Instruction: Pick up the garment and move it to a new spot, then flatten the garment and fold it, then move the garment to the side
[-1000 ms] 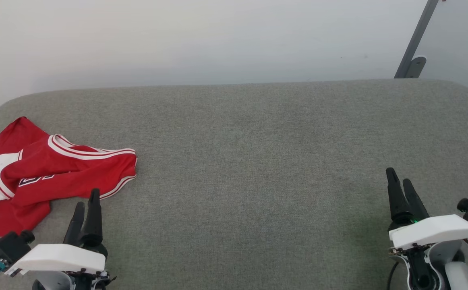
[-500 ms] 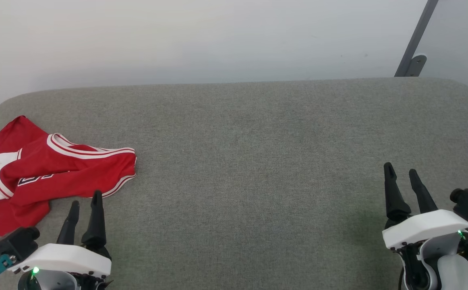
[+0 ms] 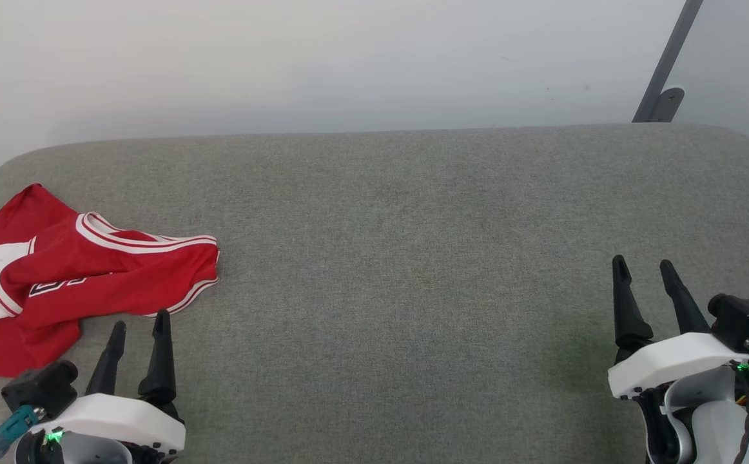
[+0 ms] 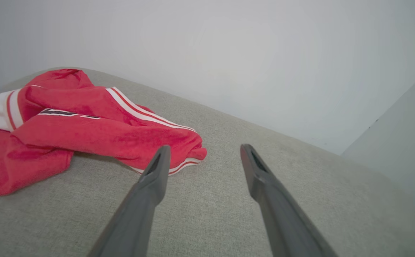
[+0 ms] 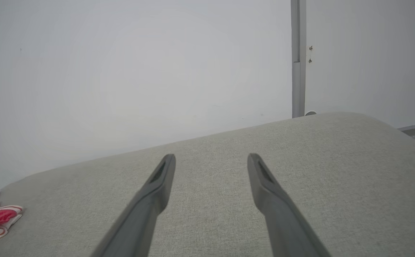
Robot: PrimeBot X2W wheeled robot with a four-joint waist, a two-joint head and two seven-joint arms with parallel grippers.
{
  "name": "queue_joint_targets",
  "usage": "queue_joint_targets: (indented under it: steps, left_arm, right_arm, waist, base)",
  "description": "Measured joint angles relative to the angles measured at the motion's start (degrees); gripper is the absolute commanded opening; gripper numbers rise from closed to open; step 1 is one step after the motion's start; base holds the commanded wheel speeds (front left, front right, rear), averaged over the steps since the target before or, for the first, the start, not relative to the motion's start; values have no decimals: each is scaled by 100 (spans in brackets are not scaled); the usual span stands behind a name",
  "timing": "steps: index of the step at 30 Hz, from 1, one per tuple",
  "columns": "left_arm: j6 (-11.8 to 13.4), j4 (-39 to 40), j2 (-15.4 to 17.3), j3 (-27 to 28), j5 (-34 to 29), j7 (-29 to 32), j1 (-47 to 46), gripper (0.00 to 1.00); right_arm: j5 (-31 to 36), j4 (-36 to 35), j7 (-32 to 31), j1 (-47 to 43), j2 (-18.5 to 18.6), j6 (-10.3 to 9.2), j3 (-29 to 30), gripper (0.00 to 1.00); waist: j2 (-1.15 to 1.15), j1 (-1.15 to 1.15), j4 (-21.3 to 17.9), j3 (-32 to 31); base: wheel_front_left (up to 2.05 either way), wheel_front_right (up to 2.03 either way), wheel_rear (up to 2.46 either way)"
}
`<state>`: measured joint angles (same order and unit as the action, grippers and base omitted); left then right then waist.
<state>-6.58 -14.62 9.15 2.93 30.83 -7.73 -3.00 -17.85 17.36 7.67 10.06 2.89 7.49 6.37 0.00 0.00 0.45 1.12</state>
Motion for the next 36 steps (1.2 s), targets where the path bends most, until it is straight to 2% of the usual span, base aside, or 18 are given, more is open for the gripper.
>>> queue_joint_targets:
  steps: [20, 24, 36]
  left_arm:
    - [-47, -113, 23, -9, -1040, -305, 124, 100]
    - [-52, -178, 19, 25, -1129, -347, 124, 100]
    - [-75, -287, -9, -24, -1562, -494, 49, 100]
  right_arm:
    - [1327, 134, 302, 3, -7, 1, -38, 100]
    - [1096, 148, 349, 4, -7, 1, 25, 100]
    - [1366, 154, 497, 24, -2, 1, 207, 100]
  waist:
    - [0, 0, -5, 25]
    - [0, 0, 7, 45]
    - [0, 0, 181, 106]
  base:
    - [0, 0, 0]
    - [0, 0, 0]
    - [0, 0, 0]
